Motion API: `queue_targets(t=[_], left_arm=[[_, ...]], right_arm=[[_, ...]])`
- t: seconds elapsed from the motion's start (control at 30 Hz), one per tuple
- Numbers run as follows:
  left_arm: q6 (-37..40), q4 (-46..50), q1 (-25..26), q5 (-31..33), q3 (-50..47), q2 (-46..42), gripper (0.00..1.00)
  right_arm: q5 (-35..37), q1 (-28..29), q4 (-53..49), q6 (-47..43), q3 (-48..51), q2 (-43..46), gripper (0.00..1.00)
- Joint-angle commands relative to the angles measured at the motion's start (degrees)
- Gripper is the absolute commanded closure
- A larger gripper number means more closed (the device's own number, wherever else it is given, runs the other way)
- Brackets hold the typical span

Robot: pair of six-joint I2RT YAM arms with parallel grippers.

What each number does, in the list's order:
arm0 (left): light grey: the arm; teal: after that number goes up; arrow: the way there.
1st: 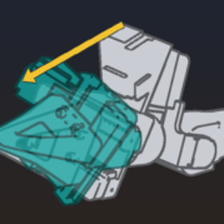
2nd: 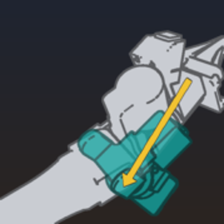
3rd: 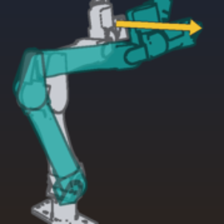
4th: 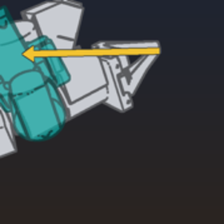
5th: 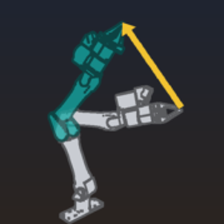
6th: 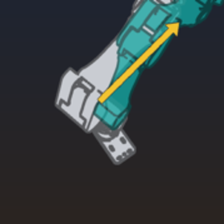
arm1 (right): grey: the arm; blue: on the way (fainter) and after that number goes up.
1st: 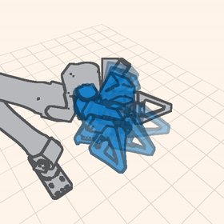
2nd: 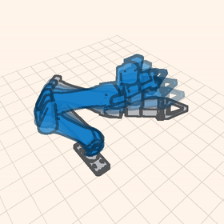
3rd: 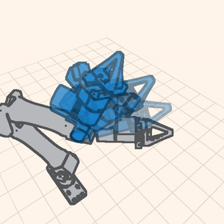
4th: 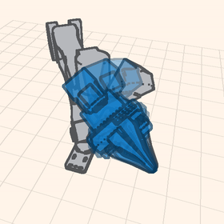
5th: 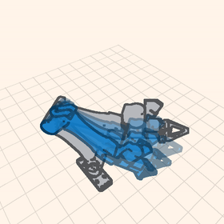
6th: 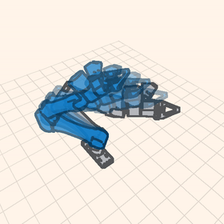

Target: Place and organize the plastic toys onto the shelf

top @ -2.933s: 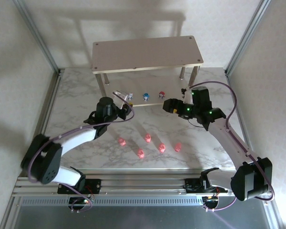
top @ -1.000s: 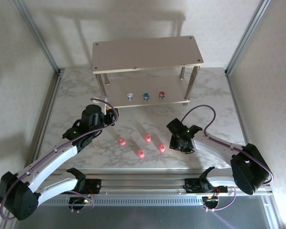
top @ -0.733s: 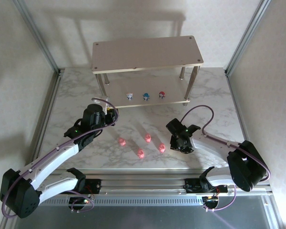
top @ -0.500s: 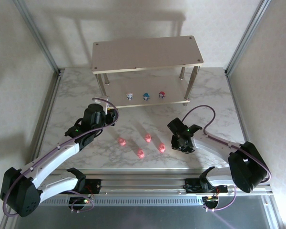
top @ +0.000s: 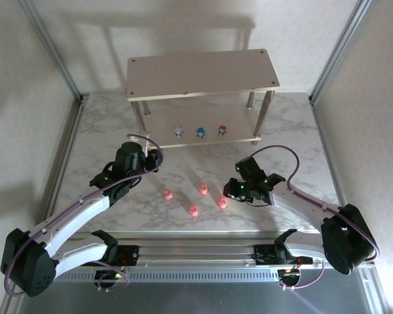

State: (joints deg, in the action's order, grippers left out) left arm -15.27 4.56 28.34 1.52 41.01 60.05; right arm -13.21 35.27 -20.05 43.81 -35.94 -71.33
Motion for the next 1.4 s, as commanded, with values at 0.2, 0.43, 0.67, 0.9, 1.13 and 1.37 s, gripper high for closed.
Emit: queue_targets(t=[0.2, 0.43, 0.67, 0.9, 1.13, 1.37], left_arm=[[0.15, -0.34, -0.62, 0.58, -0.91, -1.12, 0.59], [0.33, -0.21, -0.82, 0.85, -1.02, -1.34, 0.58], [0.33, -0.60, -0.83, 0.37, -0.85, -0.72, 0.59], [0.15, -0.51, -0.83, 0.41, -1.10, -1.25, 0.59], [-0.20, -0.84, -0.83, 0.15, -1.46, -1.34, 0.59], [-0.38, -0.78, -0.83, 0.24, -1.77, -1.60, 0.59]], right_arm=[[-6.70, -2.96, 8.63, -0.13, 3.04, -8.76, 0.81], [-2.02, -3.26, 3.66, -0.99, 1.88, -8.13, 0.75], [2.68, -3.63, -1.24, -1.34, 1.07, -5.92, 0.56], [8.07, -3.71, -6.85, -1.98, -0.27, -0.36, 0.45], [8.88, -3.09, -9.95, -1.85, -1.22, 4.23, 0.46], [9.04, 1.63, -12.49, -1.75, -3.97, 4.28, 0.75]])
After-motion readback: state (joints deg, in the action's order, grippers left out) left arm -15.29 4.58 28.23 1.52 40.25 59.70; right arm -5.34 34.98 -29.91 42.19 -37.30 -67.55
